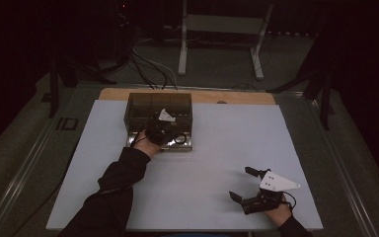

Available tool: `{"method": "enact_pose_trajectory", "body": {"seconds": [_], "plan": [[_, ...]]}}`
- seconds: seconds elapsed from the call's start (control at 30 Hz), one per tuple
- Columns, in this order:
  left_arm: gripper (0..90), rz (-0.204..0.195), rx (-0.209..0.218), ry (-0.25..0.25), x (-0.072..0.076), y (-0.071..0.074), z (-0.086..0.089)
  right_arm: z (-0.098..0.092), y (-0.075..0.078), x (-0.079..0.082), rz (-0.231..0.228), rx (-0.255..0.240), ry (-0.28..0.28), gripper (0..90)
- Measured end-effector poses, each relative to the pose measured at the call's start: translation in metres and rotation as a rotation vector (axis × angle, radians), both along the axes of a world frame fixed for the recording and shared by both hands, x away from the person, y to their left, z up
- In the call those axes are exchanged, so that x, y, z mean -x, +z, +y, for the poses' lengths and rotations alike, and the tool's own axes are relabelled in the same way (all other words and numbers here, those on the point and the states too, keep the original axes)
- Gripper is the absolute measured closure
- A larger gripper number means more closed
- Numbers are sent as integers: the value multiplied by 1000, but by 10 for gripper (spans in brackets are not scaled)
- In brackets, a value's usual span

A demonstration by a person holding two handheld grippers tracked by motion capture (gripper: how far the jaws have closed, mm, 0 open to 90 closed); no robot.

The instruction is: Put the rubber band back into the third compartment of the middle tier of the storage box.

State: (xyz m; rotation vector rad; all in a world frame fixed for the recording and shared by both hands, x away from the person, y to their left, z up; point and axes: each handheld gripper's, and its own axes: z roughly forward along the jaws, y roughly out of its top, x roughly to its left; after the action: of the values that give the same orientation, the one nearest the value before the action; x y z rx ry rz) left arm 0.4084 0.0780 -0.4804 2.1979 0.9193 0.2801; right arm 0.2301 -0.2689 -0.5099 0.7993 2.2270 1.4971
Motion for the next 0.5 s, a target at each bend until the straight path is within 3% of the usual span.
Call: {"method": "enact_pose_trajectory", "body": {"seconds": [0.27,0.3,0.33,0.5], "plan": [[888,-2,-4,0,1,1,-3,0,0,0,1,2,1,0],[823,-1,-2,2,1,2,-3,0,0,0,1,3,1,0],[822,0,6,6,1,2,-3,0,0,0,2,3,1,0],[649,-12,31,20,4,7,-2,0,0,0,1,3,0,0]]}}
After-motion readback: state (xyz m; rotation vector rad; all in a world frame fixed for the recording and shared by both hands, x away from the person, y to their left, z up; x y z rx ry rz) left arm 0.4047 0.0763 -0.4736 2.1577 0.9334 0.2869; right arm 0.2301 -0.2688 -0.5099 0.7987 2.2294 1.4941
